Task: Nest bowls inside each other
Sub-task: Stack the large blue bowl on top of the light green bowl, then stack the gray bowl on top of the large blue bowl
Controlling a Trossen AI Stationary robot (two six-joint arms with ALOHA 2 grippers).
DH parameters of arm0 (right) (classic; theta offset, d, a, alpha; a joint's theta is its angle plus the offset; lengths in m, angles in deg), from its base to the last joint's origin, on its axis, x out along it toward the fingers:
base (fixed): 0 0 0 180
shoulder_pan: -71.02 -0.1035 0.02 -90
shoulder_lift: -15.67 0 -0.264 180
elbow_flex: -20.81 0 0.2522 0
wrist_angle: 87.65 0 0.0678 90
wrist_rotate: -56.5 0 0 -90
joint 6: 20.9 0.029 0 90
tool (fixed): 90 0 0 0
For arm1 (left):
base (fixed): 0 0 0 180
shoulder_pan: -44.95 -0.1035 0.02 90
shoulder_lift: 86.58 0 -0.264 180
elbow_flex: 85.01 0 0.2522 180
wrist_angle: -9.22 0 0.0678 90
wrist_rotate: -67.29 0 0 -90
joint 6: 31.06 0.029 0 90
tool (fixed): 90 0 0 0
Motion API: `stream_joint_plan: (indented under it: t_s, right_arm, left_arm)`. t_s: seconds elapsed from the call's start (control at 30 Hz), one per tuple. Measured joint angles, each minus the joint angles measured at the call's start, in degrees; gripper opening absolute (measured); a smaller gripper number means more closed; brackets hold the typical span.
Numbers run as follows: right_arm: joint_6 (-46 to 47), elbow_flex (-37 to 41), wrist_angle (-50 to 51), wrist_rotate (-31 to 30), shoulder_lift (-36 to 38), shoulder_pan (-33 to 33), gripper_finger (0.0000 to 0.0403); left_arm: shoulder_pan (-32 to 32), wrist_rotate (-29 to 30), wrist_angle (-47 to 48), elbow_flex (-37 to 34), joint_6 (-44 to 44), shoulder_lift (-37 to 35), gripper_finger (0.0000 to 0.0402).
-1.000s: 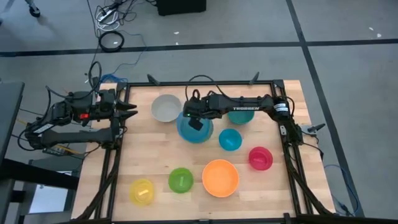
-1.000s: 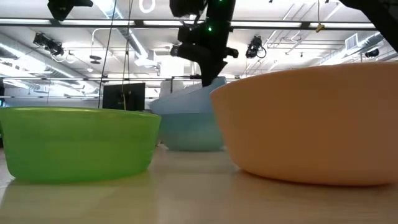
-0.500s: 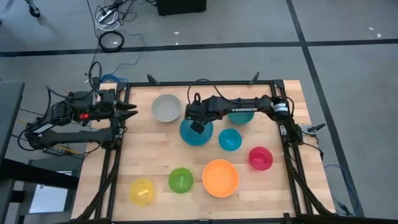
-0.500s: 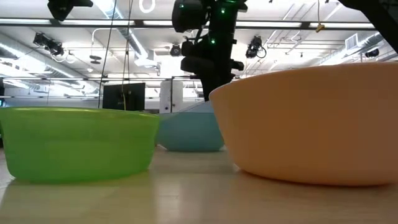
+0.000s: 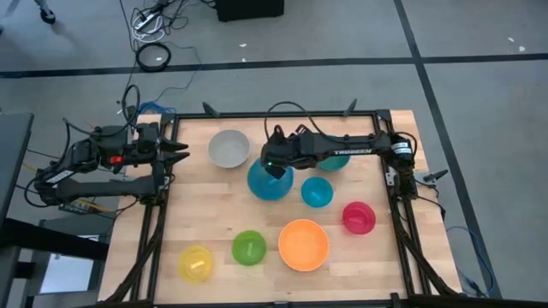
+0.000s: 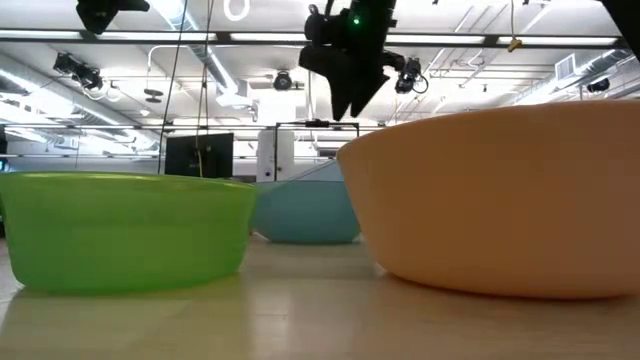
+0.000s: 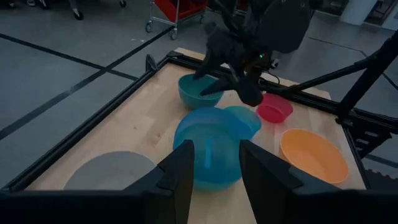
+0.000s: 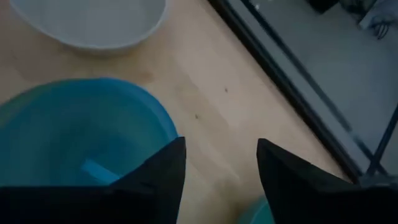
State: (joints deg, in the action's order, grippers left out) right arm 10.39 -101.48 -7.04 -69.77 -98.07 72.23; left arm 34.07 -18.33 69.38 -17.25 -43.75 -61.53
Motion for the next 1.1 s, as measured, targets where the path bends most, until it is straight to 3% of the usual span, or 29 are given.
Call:
stream_joint_plan:
  t_s: [0.3,0.6,0.93,1.1]
  right_arm:
    - [8.2,7.8,1.7,0.5,-0.5,-1.0,0.0159]
    - [9.4,16.3,-5.9,6.0,-0.5,-1.4,0.0129]
    - [7.6,16.0,-11.2,3.2,0.7,-2.7,0.0118]
    - [7.1,16.0,-10.1,-7.4,4.4,-4.4,0.0118]
  left_arm:
    - [0.0,0.0,0.7,0.0,0.0,0.0,0.0136]
    - [0.0,0.0,0.9,0.0,0.0,0.0,0.0136]
    - [0.0,0.1,0.9,0.0,0.0,0.0,0.0136]
    - [0.0,0.2,0.8,0.0,0.1,0.0,0.0136]
